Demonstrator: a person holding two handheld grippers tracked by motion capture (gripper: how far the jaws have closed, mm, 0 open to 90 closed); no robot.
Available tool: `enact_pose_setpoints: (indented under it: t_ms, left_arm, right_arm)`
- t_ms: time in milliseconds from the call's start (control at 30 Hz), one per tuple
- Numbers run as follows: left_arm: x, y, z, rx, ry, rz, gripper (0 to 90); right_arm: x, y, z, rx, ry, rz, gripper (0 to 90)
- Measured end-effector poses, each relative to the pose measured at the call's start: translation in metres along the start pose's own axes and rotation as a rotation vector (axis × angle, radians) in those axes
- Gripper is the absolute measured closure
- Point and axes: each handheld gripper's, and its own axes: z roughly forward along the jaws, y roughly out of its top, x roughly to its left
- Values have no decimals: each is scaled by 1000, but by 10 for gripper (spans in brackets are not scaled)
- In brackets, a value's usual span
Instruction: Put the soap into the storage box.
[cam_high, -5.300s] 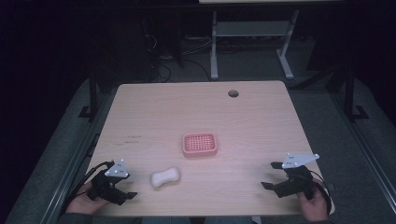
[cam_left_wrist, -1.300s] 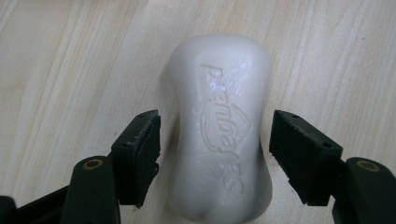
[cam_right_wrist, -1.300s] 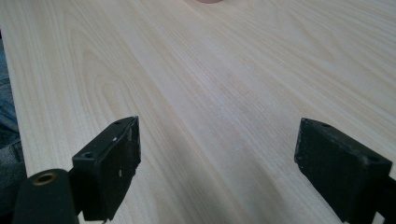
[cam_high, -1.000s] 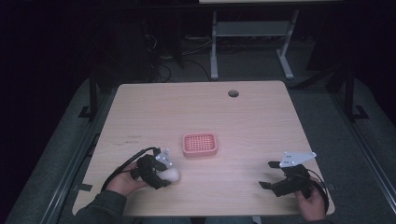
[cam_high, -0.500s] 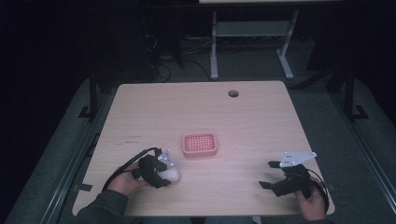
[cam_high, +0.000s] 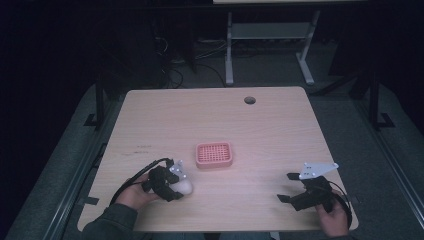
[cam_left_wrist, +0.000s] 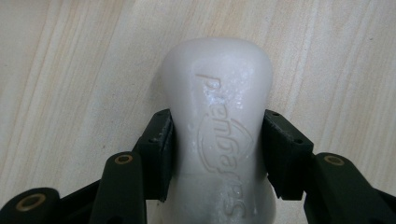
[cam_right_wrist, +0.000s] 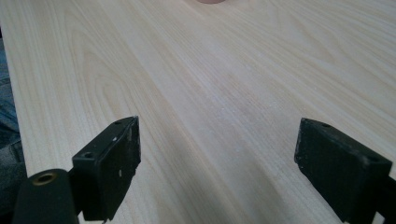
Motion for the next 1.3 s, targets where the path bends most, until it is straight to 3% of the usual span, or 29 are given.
enact_pose_setpoints:
  t_ms: [400, 733, 1300]
  left_arm:
    - [0, 3, 0, 8, 23, -17, 497]
    - [3, 14, -7, -21, 10, -8, 497]
    - [16, 28, -15, -9, -5, 3, 497]
  right_arm:
    - [0, -1, -2, -7, -6, 2, 142]
    - [1, -3, -4, -16, -7, 12, 142]
    - [1, -4, -5, -32, -2, 17, 141]
